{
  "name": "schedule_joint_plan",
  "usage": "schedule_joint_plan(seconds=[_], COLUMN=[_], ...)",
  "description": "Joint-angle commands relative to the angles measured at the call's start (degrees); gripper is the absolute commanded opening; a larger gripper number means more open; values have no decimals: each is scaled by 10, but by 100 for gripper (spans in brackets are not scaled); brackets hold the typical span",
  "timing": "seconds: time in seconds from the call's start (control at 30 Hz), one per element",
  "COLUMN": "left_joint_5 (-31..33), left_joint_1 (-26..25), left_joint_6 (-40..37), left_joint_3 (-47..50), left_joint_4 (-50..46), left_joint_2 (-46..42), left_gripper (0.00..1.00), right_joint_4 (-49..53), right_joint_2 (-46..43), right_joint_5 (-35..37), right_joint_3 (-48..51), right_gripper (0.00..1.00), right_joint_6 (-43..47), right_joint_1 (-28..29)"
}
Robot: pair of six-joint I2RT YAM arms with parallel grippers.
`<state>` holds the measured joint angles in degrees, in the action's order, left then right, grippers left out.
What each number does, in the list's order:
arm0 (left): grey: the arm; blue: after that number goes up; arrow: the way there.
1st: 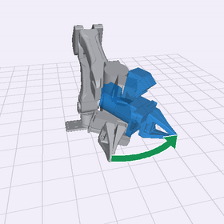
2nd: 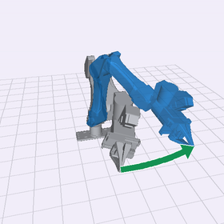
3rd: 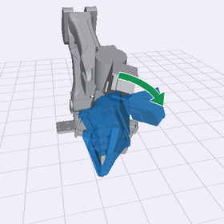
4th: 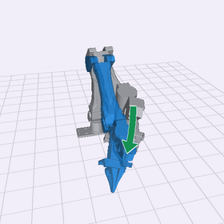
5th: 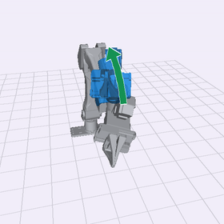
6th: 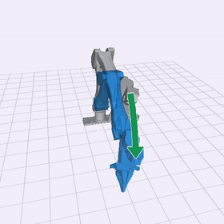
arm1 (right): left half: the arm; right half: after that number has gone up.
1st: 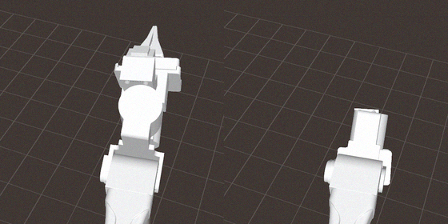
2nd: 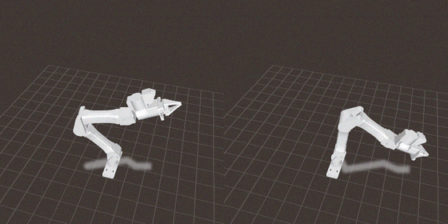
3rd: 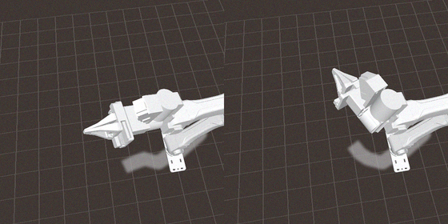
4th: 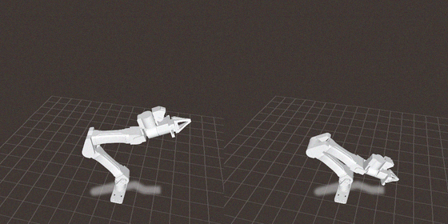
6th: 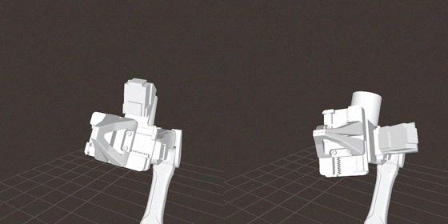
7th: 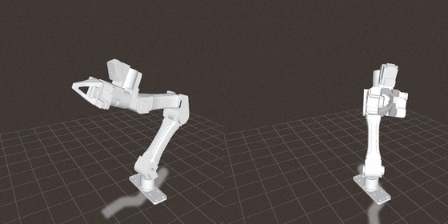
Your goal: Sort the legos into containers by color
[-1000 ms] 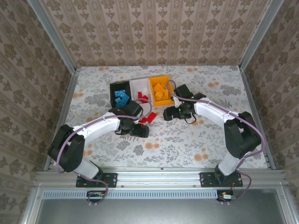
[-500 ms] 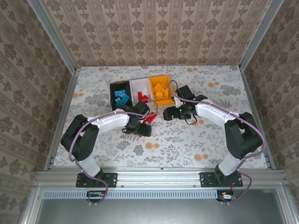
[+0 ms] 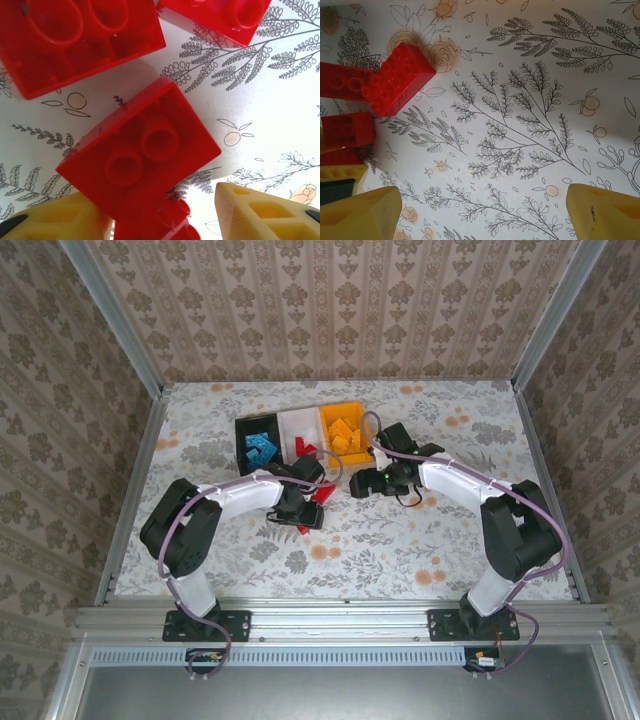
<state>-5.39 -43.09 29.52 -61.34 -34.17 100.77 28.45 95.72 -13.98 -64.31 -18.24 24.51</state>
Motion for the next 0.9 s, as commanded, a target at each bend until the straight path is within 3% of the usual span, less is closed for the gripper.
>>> schedule_joint_plan(seconds=[0.0,0.2,0.6,0.87], left_joint_5=[-4,-1,9,0], left_joint_1=[-2,-2,8,92], left_joint_6=[-3,-2,-10,-78], left_joint_3=[12,22,13,-89], left_joint_4=[-2,-5,-44,-115], left_joint_2=[-12,-33,-88,-145], left_gripper=[50,37,34,35], right_joint_4=[3,7,13,3], right_joint_2=[-9,-15,-25,-24], right_joint_5=[-11,-9,-4,-1], right_joint_3=[-3,-4,-1,14], right_gripper=[87,87,87,88], right_joint_6=[-12,-13,-14,-16], right_joint_1=[-4,-3,-4,-4])
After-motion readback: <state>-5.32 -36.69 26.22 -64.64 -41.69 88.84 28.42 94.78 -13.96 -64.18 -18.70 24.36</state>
